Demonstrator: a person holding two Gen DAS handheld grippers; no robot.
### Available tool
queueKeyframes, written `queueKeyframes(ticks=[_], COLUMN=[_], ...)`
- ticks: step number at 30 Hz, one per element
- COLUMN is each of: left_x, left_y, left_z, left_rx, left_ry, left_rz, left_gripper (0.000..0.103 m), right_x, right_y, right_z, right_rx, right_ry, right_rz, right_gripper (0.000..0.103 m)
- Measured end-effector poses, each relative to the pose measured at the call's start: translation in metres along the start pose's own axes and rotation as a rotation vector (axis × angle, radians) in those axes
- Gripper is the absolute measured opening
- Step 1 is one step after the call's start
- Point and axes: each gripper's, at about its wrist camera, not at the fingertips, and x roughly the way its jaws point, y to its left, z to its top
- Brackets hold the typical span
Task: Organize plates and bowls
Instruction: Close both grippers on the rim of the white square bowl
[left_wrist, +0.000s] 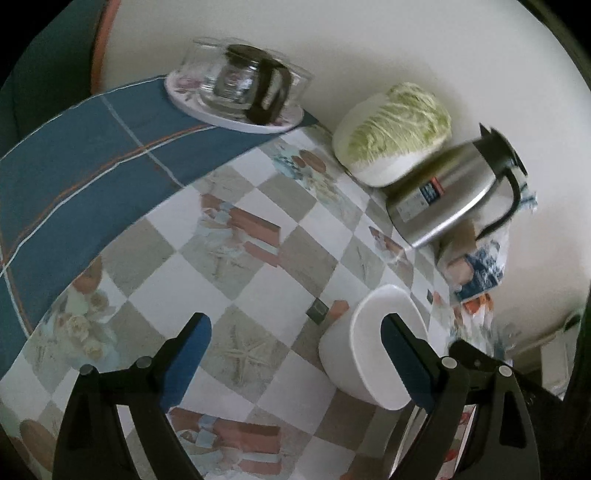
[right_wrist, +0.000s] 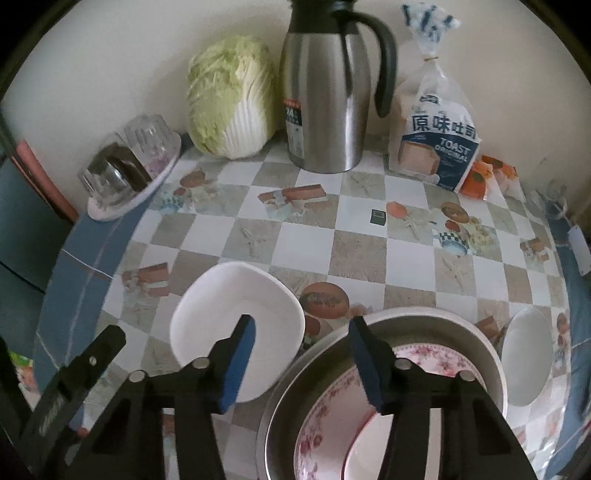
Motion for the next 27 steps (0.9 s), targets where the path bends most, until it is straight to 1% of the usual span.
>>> queueKeyframes(ticks=[2, 4, 6, 7, 8, 10, 13, 16, 18, 19, 20, 25, 27], left_x=[0.004, 0.008, 0.013, 0.014, 0.017, 0.024, 0.031, 0.037, 0.04, 0.041, 0.042, 0.049, 0.052], left_y=[-0.001, -0.004, -0.008, -0.01, -0.011, -0.014, -0.02, -0.026, -0.029, -0.03, -0.031, -0.033, -0.033], left_z=[-0.001, -0.001, -0.002, -0.002, -0.003, -0.006, -0.01, -0.013, -0.015, -0.015, -0.015, -0.016, -0.016], left_rx=[-0.001, 0.012, 0.027, 0.029, 0.032, 0.042, 0.054, 0.07, 0.082, 0.084, 0.084, 0.081, 0.078], left_ry=[0.013, 0.025, 0.04, 0.046, 0.056, 0.081, 0.105, 0.122, 0.131, 0.135, 0.14, 0.165, 0.174], left_rz=[-0.008, -0.006, -0.015, -0.018, -0.023, -0.023, -0.034, -0.049, -0.046, -0.046, -0.048, -0.053, -0.056], left_gripper=[0.093, 0.093, 0.091, 0.086, 0.077, 0.07, 0.068, 0.06, 0.056, 0.053, 0.048, 0.038, 0.038], right_x=[0.008, 0.014, 0.021, 0.024, 0.027, 0.034, 0.04, 0.045, 0.047, 0.048, 0.049, 0.055, 0.057], right_y=[0.005, 0.007, 0.007, 0.007, 0.006, 0.004, 0.004, 0.006, 0.008, 0.008, 0.009, 0.013, 0.013], right_z=[0.003, 0.005, 0.006, 0.007, 0.007, 0.008, 0.007, 0.006, 0.005, 0.005, 0.005, 0.004, 0.003], right_rx=[-0.026, -0.035, -0.039, -0.039, -0.038, -0.032, -0.034, -0.042, -0.05, -0.052, -0.053, -0.066, -0.067], right_ry=[0.014, 0.022, 0.032, 0.04, 0.047, 0.061, 0.073, 0.085, 0.089, 0.089, 0.091, 0.106, 0.11], right_rz=[-0.022, -0.041, -0.059, -0.071, -0.074, -0.068, -0.076, -0.073, -0.077, -0.079, -0.076, -0.081, -0.084], right_gripper=[0.047, 0.044, 0.039, 0.037, 0.035, 0.031, 0.026, 0.018, 0.017, 0.015, 0.013, 0.01, 0.01])
